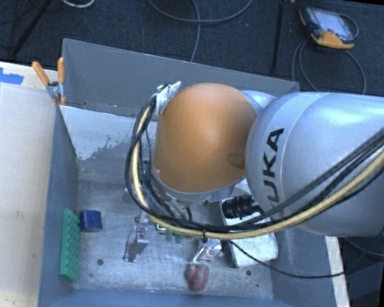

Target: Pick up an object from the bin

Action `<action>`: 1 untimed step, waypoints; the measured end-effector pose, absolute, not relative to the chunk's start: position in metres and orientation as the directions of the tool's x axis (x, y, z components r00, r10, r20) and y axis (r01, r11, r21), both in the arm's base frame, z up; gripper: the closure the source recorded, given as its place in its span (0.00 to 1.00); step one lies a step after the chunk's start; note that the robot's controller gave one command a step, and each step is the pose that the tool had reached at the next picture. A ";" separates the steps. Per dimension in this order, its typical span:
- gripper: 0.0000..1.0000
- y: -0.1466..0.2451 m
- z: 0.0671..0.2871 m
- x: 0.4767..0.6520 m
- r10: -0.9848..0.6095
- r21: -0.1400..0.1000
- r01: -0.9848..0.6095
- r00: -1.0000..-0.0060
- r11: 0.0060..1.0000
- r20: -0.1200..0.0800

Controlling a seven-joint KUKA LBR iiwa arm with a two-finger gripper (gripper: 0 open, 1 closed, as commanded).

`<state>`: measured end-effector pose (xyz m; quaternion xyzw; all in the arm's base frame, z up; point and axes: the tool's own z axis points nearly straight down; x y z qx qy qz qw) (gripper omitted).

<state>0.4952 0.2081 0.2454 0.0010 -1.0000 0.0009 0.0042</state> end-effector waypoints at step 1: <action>0.00 0.239 0.088 0.518 -0.058 0.003 -0.058 -0.998 0.998 -0.015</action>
Offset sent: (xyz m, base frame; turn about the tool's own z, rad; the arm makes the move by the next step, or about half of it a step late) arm 0.0168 0.0309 -0.1607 -0.0623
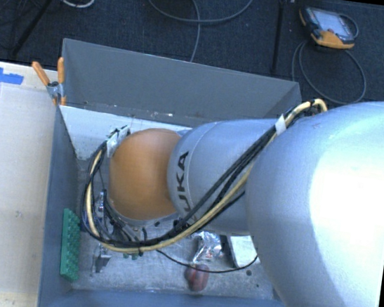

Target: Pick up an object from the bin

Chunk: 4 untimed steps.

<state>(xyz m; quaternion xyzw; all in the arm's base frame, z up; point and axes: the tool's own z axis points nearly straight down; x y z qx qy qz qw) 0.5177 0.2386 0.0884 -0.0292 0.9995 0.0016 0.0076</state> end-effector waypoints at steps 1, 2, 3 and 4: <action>0.00 0.182 0.209 0.490 -0.074 0.000 -0.074 -0.997 0.997 -0.005; 0.00 0.077 0.104 0.522 -0.143 -0.003 -0.143 -0.990 0.990 0.008; 0.00 0.003 0.118 0.515 -0.190 -0.003 -0.190 -0.982 0.982 0.004; 0.00 -0.009 0.070 0.528 -0.243 0.003 -0.243 -0.970 0.970 -0.004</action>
Offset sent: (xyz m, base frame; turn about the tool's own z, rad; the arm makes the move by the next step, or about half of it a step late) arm -0.0291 -0.0551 0.1171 -0.0186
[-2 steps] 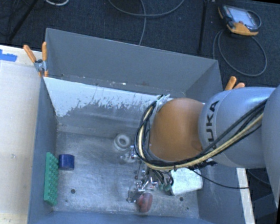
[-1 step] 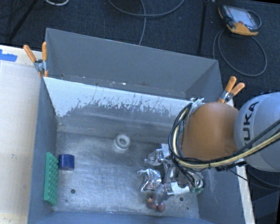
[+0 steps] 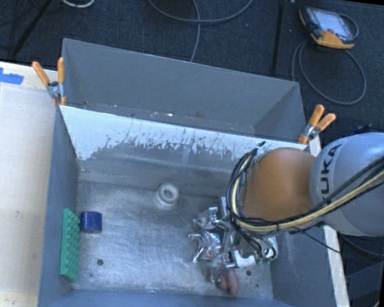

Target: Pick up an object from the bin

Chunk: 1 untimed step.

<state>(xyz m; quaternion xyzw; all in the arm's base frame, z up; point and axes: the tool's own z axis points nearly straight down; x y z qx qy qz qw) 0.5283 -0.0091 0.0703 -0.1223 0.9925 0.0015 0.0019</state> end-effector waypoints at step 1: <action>1.00 -0.011 0.074 0.529 -0.238 0.000 -0.238 -0.971 0.971 -0.006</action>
Offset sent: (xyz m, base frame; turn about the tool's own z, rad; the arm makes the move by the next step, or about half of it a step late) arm 0.0000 0.0000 0.0000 0.0000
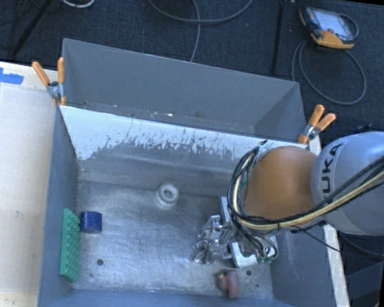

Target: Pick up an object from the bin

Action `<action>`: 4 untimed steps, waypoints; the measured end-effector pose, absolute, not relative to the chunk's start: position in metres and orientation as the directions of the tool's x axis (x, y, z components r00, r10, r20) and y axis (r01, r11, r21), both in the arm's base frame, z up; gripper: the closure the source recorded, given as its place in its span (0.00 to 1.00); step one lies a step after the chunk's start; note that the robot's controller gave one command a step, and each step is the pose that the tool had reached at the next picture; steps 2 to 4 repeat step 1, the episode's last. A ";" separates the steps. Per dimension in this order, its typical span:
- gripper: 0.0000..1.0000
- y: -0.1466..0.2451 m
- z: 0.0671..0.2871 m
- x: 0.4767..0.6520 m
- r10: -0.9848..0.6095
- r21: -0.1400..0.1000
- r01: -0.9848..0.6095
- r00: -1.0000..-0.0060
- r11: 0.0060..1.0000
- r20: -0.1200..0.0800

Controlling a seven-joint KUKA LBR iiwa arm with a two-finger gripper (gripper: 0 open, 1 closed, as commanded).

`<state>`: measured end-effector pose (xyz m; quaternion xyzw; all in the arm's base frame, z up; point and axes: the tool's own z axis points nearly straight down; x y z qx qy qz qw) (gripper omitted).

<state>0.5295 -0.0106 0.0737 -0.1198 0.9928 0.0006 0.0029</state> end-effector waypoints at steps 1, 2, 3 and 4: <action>1.00 -0.025 0.227 0.534 -0.255 -0.002 -0.254 -0.967 0.967 -0.006; 1.00 -0.025 0.227 0.534 -0.255 -0.002 -0.254 -0.967 0.967 -0.006; 1.00 -0.025 0.227 0.534 -0.255 -0.002 -0.254 -0.967 0.967 -0.006; 1.00 -0.025 0.227 0.534 -0.255 -0.002 -0.254 -0.967 0.967 -0.006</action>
Offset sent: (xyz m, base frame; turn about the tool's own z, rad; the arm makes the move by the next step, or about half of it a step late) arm 0.0036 -0.0150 0.1497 -0.0184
